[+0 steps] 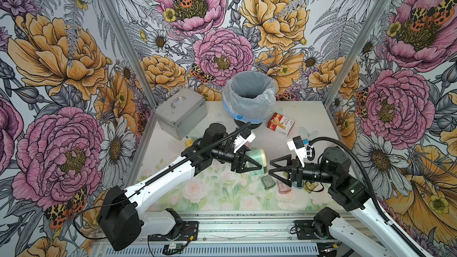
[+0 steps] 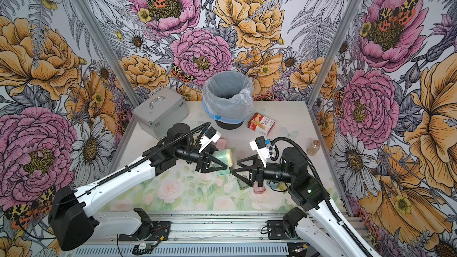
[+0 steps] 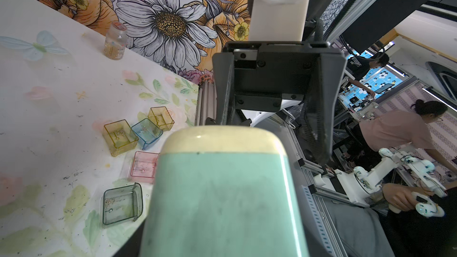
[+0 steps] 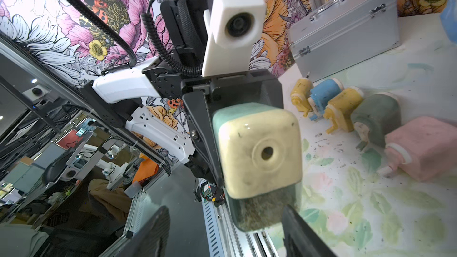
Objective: Take out the pencil sharpener tray and clean the shavings
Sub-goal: Pick up the pencil sharpener from the center of the board, then open the container of the pencil sharpener.
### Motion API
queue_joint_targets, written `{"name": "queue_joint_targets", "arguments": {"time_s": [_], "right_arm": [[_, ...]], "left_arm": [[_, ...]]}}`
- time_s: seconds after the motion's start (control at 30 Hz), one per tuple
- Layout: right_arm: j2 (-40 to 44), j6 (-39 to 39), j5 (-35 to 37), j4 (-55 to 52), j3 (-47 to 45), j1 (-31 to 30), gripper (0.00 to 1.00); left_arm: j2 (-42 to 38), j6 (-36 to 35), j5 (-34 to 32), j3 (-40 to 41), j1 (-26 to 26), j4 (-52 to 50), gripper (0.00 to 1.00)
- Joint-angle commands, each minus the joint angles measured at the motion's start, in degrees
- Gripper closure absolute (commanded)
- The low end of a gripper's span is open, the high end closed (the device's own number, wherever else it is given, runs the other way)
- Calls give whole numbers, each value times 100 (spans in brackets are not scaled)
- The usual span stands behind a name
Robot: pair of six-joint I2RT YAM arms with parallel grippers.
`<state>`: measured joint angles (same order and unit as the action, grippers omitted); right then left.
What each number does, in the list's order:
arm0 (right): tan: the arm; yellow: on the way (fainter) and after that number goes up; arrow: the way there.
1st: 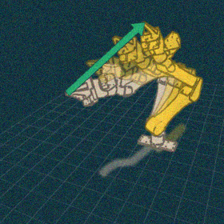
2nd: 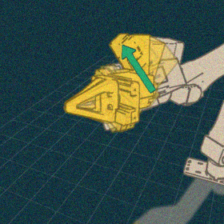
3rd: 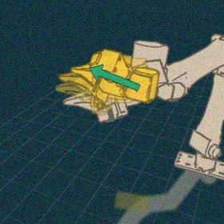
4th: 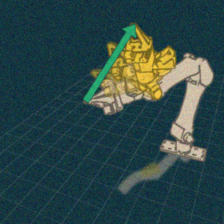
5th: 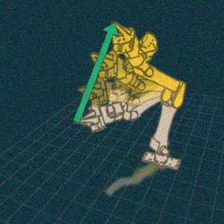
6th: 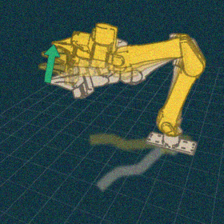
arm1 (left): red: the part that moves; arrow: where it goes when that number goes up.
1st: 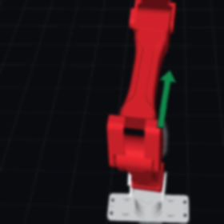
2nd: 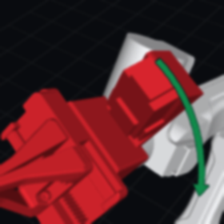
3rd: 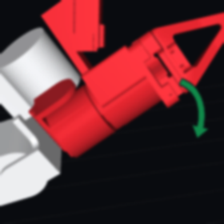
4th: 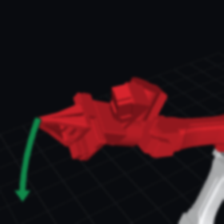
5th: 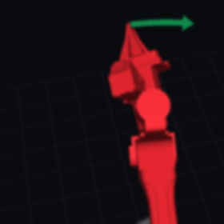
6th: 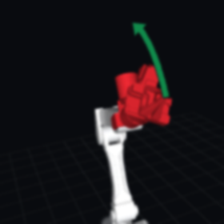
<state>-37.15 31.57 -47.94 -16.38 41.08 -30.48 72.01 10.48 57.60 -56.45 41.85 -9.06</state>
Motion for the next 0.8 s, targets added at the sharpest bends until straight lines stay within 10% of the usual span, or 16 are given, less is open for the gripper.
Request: {"name": "queue_joint_targets", "arguments": {"time_s": [0.0, 0.77], "right_arm": [[-101, -204, -158, 75, 227, -70, 23], [-516, -957, -72, -706, 1022, -768, 22]], "left_arm": [[-360, -90, 395, -29, 67, 51, 84], [-883, 51, 579, -73, 235, -17, 81]]}}
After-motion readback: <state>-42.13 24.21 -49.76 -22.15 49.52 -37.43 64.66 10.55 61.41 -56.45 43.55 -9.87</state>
